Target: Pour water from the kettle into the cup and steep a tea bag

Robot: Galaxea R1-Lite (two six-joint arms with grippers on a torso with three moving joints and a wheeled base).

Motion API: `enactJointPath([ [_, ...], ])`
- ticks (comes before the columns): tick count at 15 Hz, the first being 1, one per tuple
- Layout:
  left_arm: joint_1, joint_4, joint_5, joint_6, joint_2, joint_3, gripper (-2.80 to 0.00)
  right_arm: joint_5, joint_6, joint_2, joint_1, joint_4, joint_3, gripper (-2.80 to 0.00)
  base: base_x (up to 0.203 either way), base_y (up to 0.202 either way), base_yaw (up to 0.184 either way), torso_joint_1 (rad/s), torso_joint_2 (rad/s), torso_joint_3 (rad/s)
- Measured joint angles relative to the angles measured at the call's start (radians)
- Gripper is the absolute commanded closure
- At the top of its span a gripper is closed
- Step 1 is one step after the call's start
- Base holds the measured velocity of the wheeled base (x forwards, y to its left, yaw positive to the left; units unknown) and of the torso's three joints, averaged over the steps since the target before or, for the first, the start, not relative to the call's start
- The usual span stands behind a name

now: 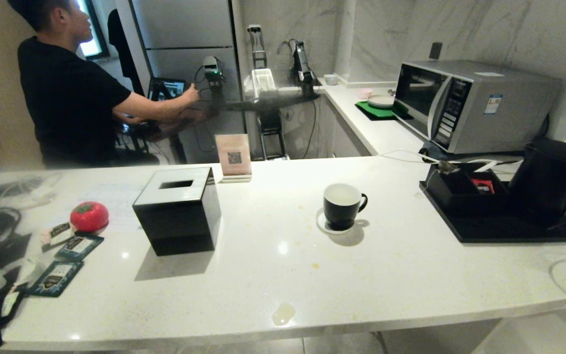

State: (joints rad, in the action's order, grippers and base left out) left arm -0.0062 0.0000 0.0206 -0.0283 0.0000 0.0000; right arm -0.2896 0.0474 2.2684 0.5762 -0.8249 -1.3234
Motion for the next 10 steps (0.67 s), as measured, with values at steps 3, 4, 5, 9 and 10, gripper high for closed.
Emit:
enactJointPath([
  [3,0.000,0.000,0.000,0.000,0.000,0.000,0.00,0.001,0.000,-0.025,-0.001,0.000,0.059,-2.80,0.000,0.000,0.000,0.000,0.00,0.000],
  [4,0.000,0.000,0.000,0.000,0.000,0.000,0.00,0.001,-0.001,-0.034,-0.001,-0.001,0.079,-2.80,0.000,0.000,0.000,0.000,0.00,0.000],
  [5,0.000,0.000,0.000,0.000,0.000,0.000,0.00,0.001,-0.002,-0.043,0.000,-0.002,0.101,-2.80,0.000,0.000,0.000,0.000,0.00,0.000],
  [9,0.000,0.000,0.000,0.000,0.000,0.000,0.00,0.000,-0.002,-0.078,0.000,-0.088,0.216,-2.80,0.000,0.000,0.000,0.000,0.00,0.000],
  [10,0.000,0.000,0.000,0.000,0.000,0.000,0.00,0.000,-0.003,-0.087,0.000,-0.109,0.254,-2.80,0.000,0.000,0.000,0.000,0.00,0.000],
])
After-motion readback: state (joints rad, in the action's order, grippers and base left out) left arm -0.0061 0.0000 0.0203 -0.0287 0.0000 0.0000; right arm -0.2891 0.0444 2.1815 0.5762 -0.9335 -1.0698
